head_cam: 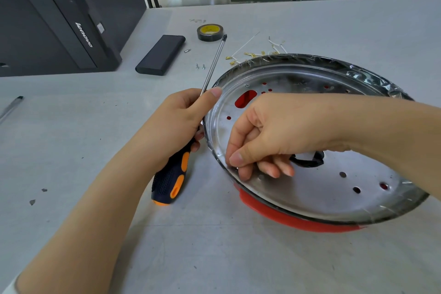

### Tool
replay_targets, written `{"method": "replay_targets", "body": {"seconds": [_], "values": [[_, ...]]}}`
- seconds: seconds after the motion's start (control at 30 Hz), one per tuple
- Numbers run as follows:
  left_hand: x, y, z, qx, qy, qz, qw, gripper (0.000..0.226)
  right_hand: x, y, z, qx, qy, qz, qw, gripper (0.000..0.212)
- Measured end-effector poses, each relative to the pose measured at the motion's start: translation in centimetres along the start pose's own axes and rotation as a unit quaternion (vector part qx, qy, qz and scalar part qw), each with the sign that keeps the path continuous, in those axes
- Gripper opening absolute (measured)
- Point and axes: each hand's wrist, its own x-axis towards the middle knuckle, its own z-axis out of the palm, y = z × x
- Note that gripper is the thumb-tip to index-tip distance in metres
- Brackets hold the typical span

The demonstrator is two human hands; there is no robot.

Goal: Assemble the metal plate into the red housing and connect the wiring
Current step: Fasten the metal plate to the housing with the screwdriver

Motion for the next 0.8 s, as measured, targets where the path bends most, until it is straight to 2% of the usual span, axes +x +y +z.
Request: {"method": "replay_targets", "body": {"seconds": [0.13,0.33,0.8], "values": [[-0.04,0.05,0.06,0.003,-0.002,0.004,1.0,0.058,0.12,-0.29,0.02,-0.021,0.005,0.001,1.0,0.005],[-0.05,0.0,0.12,0.001,-0.007,0.005,1.0,0.058,0.23,-0.6,-0.2,-0.074,-0.005,0.027,0.997,0.012],[0.12,-0.19,0.11,-0.001,-0.003,0.007,1.0,0.058,-0.15,-0.3,-0.11,-0.066,0.004,0.021,0.998,0.012]]}}
